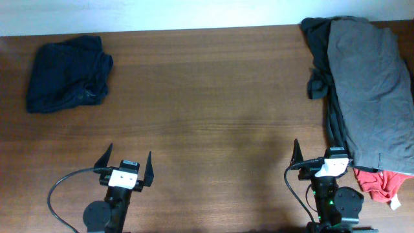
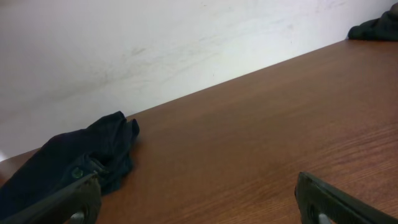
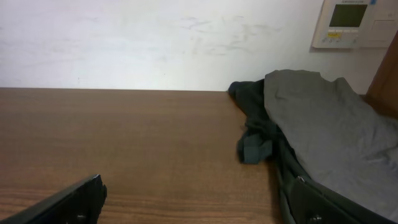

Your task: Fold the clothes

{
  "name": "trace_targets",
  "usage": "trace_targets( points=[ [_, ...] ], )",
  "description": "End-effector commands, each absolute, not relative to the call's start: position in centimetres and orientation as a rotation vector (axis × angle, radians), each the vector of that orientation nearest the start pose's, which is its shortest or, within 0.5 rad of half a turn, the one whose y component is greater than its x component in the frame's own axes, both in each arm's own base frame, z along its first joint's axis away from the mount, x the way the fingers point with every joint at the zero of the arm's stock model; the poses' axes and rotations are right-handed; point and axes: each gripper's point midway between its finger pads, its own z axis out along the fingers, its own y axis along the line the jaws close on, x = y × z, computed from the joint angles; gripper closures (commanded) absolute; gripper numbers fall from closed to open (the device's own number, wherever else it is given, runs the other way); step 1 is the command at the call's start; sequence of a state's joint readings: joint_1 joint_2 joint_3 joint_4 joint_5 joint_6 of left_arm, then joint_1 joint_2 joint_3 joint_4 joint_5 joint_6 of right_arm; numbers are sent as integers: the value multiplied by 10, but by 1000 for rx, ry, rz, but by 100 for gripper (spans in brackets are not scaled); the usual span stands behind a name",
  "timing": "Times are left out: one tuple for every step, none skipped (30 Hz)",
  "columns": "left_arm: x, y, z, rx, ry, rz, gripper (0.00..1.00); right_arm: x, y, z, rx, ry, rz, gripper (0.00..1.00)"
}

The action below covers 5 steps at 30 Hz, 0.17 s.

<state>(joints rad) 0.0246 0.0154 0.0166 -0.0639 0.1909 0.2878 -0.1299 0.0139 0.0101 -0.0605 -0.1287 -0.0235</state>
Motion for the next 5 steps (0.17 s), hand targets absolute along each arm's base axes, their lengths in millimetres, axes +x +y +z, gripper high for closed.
trace_targets(
  points=[
    [244, -26, 161, 347, 1594, 81, 1, 246, -10, 158, -10, 1640, -11, 1],
    [244, -26, 161, 347, 1594, 81, 1, 246, -10, 158, -10, 1640, -11, 1],
    [244, -26, 161, 347, 1594, 81, 1, 246, -10, 158, -10, 1639, -12, 1],
    [244, -26, 161, 347, 1594, 81, 1, 246, -10, 158, -10, 1640, -11, 1],
    [244, -26, 161, 347, 1594, 81, 1, 246, -10, 158, -10, 1640, -11, 1]
  ],
)
